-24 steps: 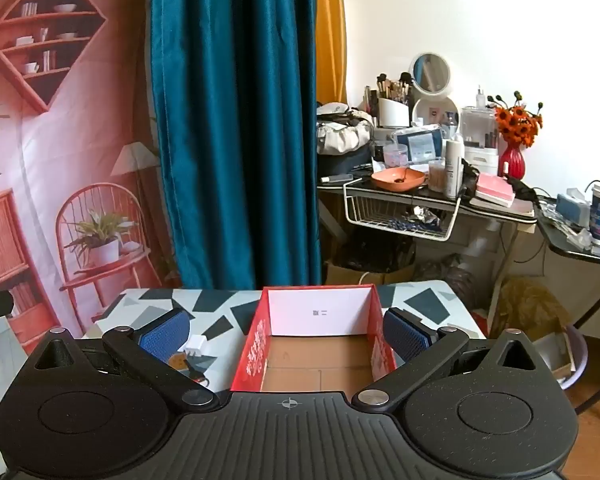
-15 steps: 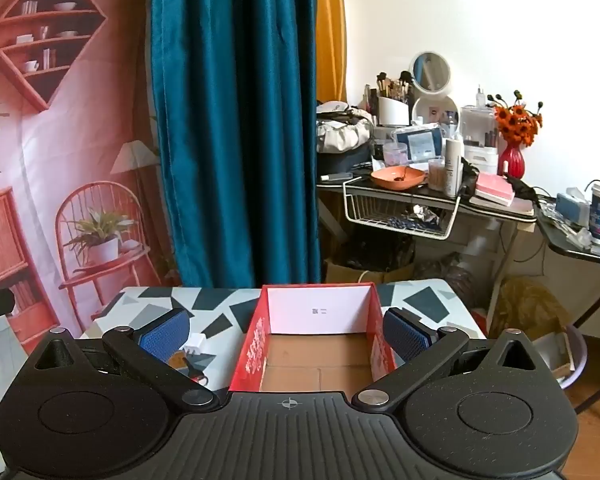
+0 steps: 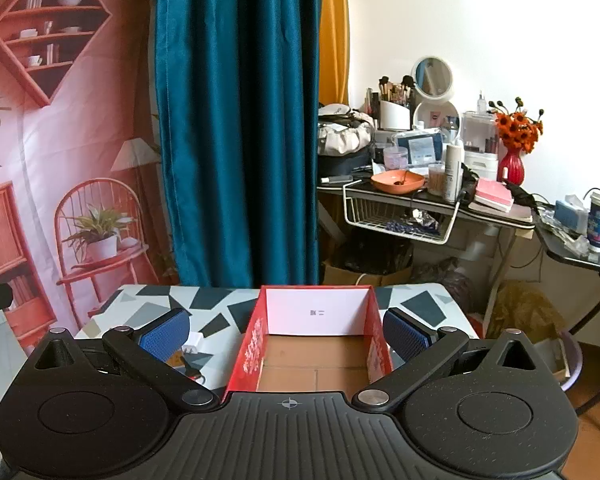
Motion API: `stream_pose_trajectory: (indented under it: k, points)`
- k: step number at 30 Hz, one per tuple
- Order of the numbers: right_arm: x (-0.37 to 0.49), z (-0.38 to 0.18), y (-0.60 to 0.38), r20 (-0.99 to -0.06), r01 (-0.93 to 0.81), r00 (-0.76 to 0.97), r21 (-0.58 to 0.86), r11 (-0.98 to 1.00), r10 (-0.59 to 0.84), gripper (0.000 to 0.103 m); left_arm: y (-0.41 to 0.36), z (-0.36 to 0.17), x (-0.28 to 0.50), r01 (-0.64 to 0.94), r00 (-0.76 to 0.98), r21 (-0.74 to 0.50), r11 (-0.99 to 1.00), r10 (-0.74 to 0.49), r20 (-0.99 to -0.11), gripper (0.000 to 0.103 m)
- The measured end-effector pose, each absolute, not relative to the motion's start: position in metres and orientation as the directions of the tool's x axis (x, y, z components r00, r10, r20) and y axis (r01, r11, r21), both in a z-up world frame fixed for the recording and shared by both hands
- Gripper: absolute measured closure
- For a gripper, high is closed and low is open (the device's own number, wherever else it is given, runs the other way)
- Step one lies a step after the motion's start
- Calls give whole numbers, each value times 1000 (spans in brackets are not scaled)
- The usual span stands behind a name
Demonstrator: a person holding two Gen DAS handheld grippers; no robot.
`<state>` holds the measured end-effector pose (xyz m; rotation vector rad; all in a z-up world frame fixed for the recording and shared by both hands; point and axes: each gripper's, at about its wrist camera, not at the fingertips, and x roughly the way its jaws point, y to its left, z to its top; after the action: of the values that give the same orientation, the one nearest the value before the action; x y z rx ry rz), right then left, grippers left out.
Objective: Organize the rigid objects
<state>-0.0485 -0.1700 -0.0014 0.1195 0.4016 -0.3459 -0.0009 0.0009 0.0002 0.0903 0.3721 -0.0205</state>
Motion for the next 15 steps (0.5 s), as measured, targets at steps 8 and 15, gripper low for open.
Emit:
stream_pose_trajectory:
  k: [8,15]
  points:
    - [-51,-1,-172,-404,354,862,49,934,-306,0,1,-1,0,36,931,80,996,-5,-364,0]
    - [-50,0,-172,-406,355,861,48,934,-306,0,1,-1,-1,30,933,81,996,1,-361,0]
